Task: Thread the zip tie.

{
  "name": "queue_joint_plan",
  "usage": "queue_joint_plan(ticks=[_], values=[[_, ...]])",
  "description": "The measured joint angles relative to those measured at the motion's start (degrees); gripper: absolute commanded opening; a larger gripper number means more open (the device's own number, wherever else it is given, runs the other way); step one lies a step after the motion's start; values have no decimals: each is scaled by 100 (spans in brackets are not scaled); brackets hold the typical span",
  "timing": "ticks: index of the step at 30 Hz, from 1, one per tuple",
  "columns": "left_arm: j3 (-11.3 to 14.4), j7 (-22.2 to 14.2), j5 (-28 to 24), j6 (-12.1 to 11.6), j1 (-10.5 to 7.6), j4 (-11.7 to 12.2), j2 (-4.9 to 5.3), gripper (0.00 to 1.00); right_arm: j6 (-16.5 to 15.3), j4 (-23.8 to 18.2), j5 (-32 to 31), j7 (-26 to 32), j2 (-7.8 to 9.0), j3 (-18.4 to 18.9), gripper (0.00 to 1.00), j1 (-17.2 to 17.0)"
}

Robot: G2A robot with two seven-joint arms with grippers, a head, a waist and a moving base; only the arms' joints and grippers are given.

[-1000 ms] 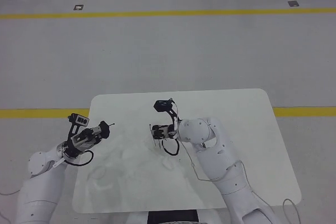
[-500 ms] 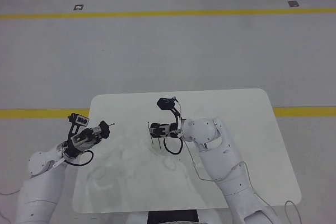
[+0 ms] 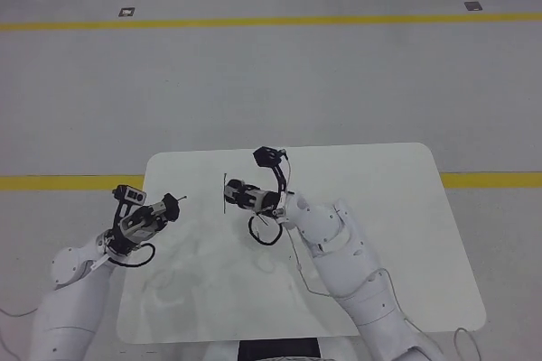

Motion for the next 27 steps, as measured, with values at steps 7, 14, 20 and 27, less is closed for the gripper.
queue_joint_plan(ticks=[7,14,20,27], values=[[35,258,-97,-4,59,36,-50,0,-68,-87,-90,-1323,-24,-245,0,-112],[97,262,138,-4,85,16,-95,0,-221,-101,-379,-1713,-15,-461,0,-103],[96,263,129,-4,86,17,-94,0,-218,-102,-359,-1708,-15,-457,0,-104],[222,615,95,39,144,-71,-120,0,-97,-171,-921,-2457,-9,-663,0,-229]])
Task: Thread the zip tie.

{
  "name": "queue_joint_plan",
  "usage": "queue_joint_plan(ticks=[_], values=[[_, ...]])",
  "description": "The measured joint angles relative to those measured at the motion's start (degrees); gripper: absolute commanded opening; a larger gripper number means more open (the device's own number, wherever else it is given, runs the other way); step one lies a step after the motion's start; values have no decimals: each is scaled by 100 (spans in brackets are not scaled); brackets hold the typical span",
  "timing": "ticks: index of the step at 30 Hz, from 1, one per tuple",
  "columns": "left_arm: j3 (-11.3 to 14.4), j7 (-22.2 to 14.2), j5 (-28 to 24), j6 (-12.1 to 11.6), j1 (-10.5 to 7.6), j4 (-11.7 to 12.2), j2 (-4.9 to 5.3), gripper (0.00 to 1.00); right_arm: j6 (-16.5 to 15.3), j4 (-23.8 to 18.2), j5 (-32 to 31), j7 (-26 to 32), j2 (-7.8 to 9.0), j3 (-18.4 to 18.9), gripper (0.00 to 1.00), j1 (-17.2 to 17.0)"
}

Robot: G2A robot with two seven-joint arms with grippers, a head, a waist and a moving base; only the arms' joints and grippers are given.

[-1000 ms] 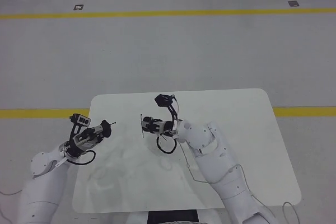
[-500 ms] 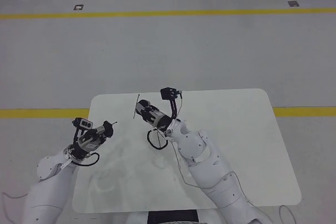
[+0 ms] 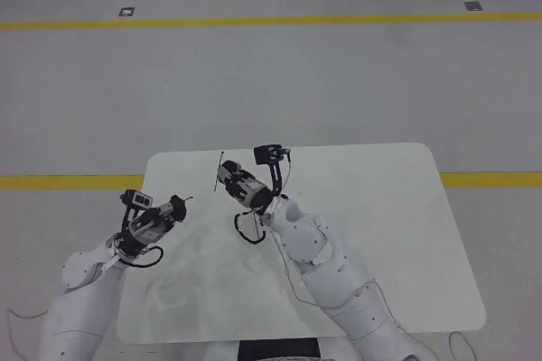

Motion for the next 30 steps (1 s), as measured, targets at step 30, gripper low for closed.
queue_joint_plan(ticks=[30], values=[[171,721,55,-43,49,-10,-229,0,25,333,-769,-1577,-83,-718,0,-39]])
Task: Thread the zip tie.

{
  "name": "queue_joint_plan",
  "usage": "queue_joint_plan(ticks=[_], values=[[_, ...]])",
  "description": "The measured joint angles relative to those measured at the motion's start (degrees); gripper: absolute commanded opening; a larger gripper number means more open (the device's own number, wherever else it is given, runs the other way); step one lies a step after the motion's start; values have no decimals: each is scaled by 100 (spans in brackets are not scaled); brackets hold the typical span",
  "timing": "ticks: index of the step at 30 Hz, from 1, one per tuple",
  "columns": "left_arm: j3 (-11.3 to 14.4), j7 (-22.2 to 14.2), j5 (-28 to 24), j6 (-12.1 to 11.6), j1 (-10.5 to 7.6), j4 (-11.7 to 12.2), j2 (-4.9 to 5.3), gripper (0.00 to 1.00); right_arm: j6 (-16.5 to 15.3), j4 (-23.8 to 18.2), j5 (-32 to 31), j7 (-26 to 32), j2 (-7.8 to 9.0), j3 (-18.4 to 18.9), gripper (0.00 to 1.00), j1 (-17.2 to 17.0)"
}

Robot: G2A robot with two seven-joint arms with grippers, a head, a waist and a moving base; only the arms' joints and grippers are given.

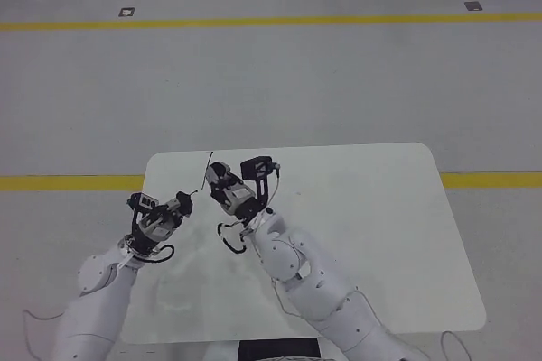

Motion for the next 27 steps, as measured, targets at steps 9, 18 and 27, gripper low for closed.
queue_joint_plan(ticks=[9,18,27], values=[[0,0,0,0,0,0,0,0,-81,218,-184,-360,-35,-184,0,113],[0,0,0,0,0,0,0,0,-103,353,-193,-408,-58,-256,0,199],[0,0,0,0,0,0,0,0,-74,434,-248,-447,-65,-273,0,242]])
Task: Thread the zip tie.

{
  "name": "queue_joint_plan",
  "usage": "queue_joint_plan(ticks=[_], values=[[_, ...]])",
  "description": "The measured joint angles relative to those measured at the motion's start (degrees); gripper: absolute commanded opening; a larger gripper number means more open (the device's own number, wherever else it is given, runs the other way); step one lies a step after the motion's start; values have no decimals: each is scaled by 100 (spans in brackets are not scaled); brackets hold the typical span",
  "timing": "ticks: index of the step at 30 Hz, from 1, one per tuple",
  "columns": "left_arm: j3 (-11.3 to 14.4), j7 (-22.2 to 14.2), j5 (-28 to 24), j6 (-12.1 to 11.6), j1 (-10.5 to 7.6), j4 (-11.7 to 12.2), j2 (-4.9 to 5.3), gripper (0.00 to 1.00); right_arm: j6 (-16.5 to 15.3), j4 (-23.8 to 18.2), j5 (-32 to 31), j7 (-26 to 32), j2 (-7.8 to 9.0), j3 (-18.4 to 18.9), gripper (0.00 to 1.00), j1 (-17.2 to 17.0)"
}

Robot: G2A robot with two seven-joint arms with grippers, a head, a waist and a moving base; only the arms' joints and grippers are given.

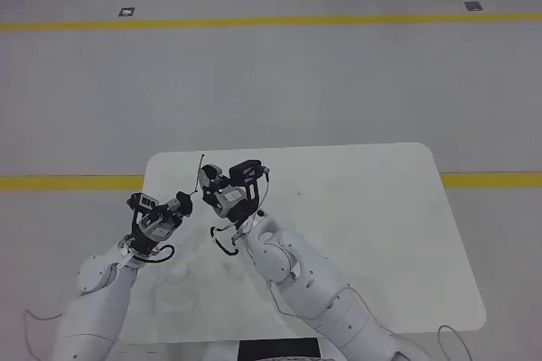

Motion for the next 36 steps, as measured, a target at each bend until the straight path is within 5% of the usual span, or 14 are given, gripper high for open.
queue_joint_plan(ticks=[36], values=[[0,0,0,0,0,0,0,0,49,79,-115,-64,1,9,0,1]])
